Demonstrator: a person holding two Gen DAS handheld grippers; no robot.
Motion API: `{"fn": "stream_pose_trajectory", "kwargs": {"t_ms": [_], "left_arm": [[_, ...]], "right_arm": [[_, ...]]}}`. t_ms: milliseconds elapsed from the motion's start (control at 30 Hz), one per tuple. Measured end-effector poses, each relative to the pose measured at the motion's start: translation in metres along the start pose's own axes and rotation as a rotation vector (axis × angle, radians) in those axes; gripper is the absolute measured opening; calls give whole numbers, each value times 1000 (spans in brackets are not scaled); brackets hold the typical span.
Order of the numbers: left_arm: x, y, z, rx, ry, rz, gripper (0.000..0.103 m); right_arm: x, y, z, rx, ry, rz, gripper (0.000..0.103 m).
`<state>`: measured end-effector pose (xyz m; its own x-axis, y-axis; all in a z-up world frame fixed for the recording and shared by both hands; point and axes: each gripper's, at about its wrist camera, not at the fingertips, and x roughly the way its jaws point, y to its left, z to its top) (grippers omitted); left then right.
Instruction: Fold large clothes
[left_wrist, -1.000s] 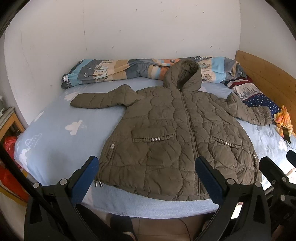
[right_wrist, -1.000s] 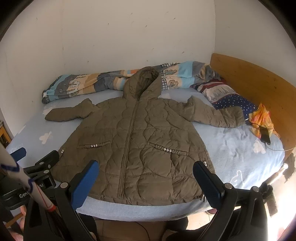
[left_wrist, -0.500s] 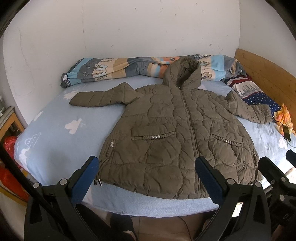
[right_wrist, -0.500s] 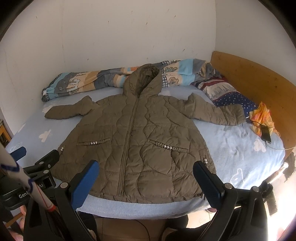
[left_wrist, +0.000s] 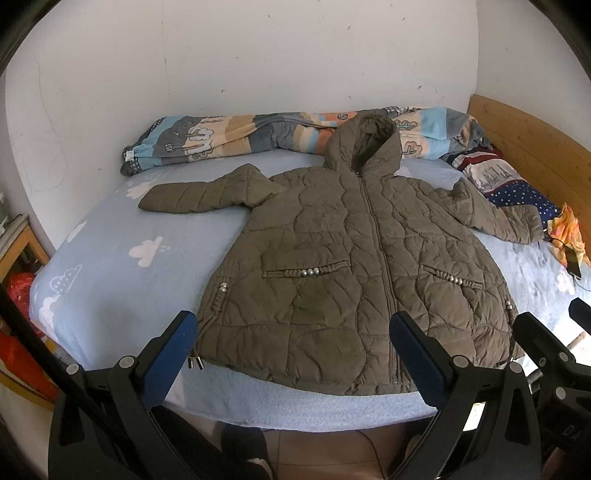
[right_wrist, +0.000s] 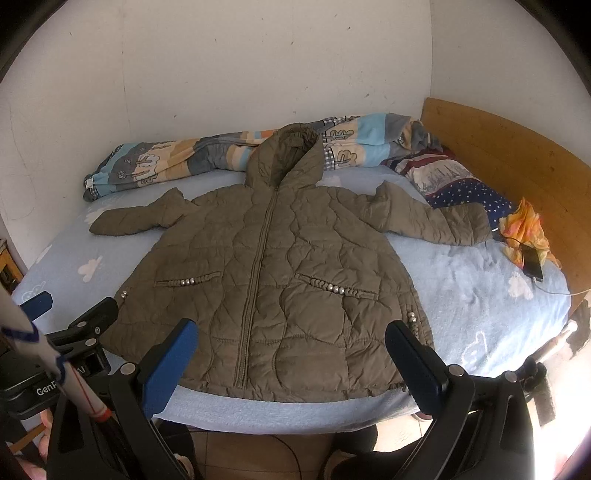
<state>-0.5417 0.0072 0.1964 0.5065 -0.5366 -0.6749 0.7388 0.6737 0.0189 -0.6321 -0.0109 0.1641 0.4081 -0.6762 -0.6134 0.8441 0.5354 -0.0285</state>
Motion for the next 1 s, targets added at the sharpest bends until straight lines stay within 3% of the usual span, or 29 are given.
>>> {"fn": "stream_pose_trajectory", "kwargs": {"t_ms": [367, 500, 833, 900, 1000], "left_arm": [[-1, 5, 2, -2, 1, 16, 103], [9, 6, 21, 28, -33, 26, 103], [79, -15, 118, 87, -102, -19, 103], [109, -29, 134, 113, -90, -12, 103], [165, -45, 144, 105, -27, -62, 103]], "right_arm": [[1, 2, 2, -8, -4, 22, 103], [7, -6, 5, 21, 13, 7, 103], [40, -107, 43, 219, 71, -78, 103], [50, -133, 51, 252, 65, -102, 103], [75, -176, 66, 311, 88, -107, 103]]}}
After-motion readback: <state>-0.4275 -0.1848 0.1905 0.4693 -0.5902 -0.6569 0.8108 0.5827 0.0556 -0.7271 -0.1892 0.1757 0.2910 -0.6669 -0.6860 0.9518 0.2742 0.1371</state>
